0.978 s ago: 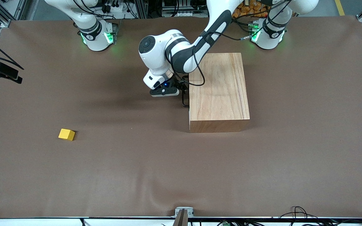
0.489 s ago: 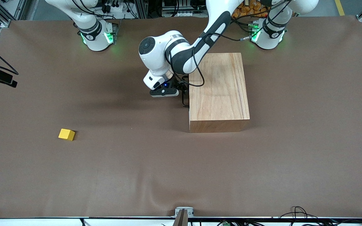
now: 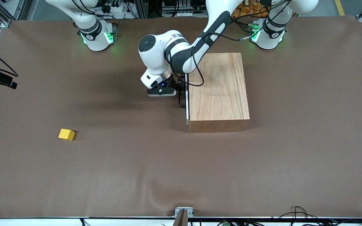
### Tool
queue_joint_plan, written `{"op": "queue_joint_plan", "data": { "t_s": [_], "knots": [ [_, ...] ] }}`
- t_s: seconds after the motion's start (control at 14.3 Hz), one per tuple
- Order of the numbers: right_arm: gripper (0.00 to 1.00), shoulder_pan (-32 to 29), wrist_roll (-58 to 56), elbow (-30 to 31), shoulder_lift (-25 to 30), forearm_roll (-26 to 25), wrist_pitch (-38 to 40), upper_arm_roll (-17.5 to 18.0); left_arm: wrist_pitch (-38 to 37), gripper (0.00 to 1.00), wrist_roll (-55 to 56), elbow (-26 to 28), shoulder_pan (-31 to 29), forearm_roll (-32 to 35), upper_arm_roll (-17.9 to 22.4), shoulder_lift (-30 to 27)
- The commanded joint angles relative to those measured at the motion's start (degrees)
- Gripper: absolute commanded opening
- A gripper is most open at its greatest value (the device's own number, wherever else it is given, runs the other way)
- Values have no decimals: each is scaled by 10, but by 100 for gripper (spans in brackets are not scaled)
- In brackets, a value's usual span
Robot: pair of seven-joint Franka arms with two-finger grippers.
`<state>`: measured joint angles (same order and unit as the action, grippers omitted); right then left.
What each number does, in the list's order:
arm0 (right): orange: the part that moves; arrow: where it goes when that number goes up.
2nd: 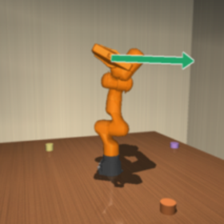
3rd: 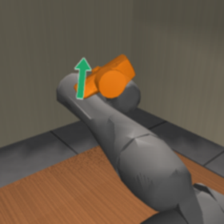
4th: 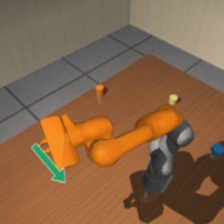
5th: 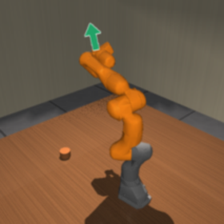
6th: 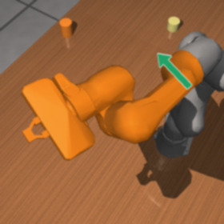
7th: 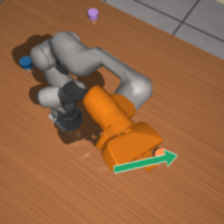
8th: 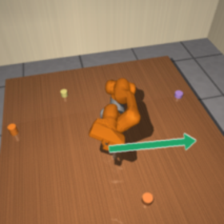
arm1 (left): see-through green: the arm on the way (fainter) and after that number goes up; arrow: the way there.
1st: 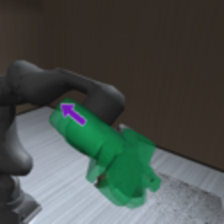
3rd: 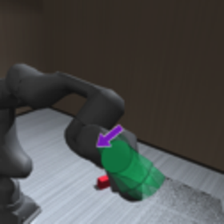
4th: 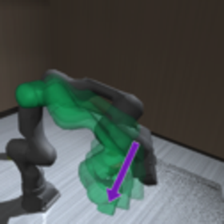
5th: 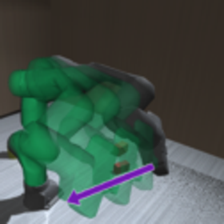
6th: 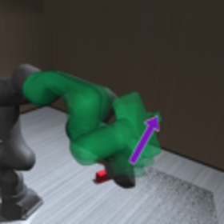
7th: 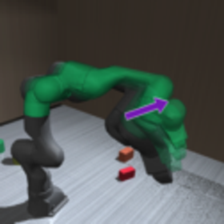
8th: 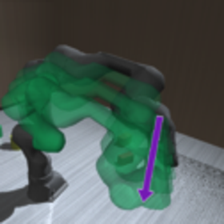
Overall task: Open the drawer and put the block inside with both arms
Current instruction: 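Pull the drawer open with the left gripper while the right gripper reaches the cube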
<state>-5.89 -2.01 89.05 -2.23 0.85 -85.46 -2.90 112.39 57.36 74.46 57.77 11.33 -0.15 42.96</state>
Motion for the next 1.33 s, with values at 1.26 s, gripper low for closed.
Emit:
{"op": "queue_joint_plan", "data": {
  "t_s": [1.26],
  "knots": [
    [100,-39,-1,-17,-36,-4,-1,6,130,100,-1,-19,17,2,-14,14]
  ]
}}
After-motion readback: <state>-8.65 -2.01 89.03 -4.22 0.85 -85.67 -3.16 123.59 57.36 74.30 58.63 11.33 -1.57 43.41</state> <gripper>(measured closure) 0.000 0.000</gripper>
